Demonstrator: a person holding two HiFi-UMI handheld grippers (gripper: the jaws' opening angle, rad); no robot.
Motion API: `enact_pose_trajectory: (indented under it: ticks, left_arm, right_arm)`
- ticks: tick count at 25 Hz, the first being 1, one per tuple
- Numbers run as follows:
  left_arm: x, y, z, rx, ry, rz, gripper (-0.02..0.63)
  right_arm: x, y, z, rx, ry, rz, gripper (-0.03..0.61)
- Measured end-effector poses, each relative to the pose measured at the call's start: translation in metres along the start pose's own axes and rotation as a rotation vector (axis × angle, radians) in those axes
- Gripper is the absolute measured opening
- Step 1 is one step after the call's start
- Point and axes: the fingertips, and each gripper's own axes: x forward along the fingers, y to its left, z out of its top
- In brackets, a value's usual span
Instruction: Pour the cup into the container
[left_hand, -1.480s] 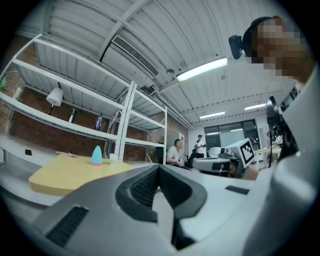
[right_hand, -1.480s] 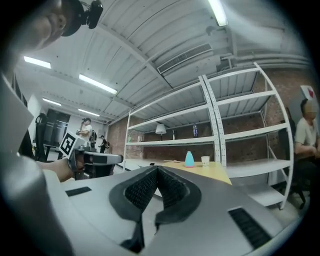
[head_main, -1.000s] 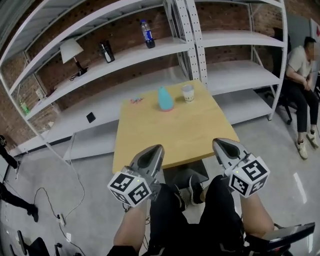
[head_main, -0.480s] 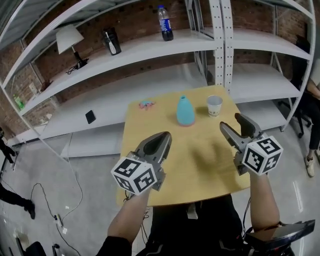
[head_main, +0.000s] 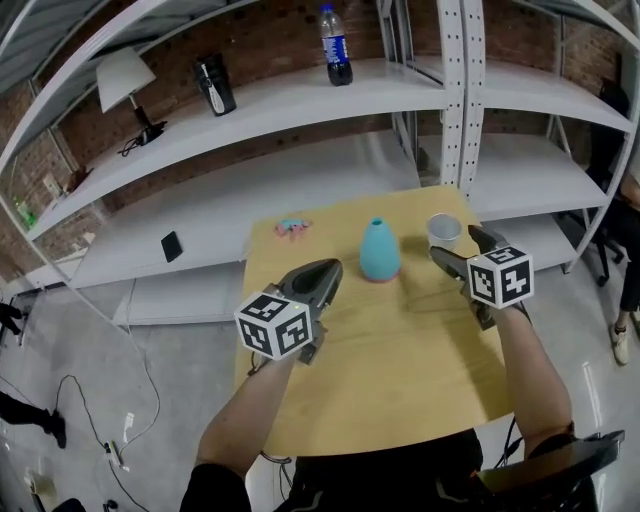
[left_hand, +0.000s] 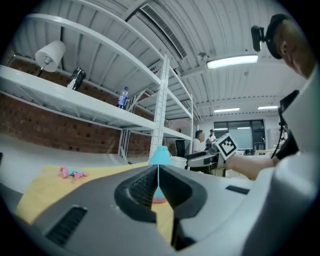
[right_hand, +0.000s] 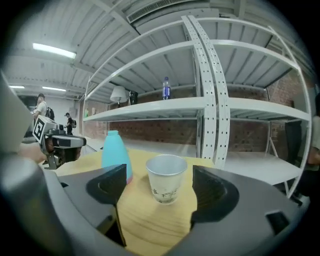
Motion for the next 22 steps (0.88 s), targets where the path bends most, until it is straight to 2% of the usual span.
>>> enact_pose_trajectory:
  ticks: [2, 7, 10, 14, 16, 19, 22]
  left_arm:
    - [0.009, 0.010, -0.010, 0.011, 0.011, -0.005, 0.002]
    - [0.020, 0.022, -0.024, -0.040, -0.006, 0.000, 0.002]
    - [0.023, 0.015, -0.020, 0.026, -0.008, -0.036, 0.002]
    - [0.023, 0.014, -0.023, 0.093, 0.007, -0.037, 0.002]
    - [0.021, 0.011, -0.025, 0.100, 0.009, -0.044, 0.002]
    - [0.022, 0.003, -0.031, 0.098, 0.044, -0.088, 0.002]
    - [0.023, 0.000, -0.032, 0.099, 0.051, -0.113, 0.002]
  right_arm:
    - [0.008, -0.008, -0.006, 0.016, 0.012, -0.015, 0.394]
    - [0.028, -0.012, -0.019, 0.068, 0.041, 0.025, 0.394]
    - [0.040, -0.011, -0.024, 0.077, 0.063, 0.045, 0.394]
    - [0.050, -0.009, -0.028, 0.064, 0.073, 0.046, 0.393]
    - [0.050, -0.009, -0.028, 0.066, 0.072, 0.036, 0.391]
    - [0.050, -0.015, -0.025, 0.085, 0.056, 0.009, 0.325]
    - [0.051, -0.016, -0.024, 0.084, 0.054, 0.002, 0.320]
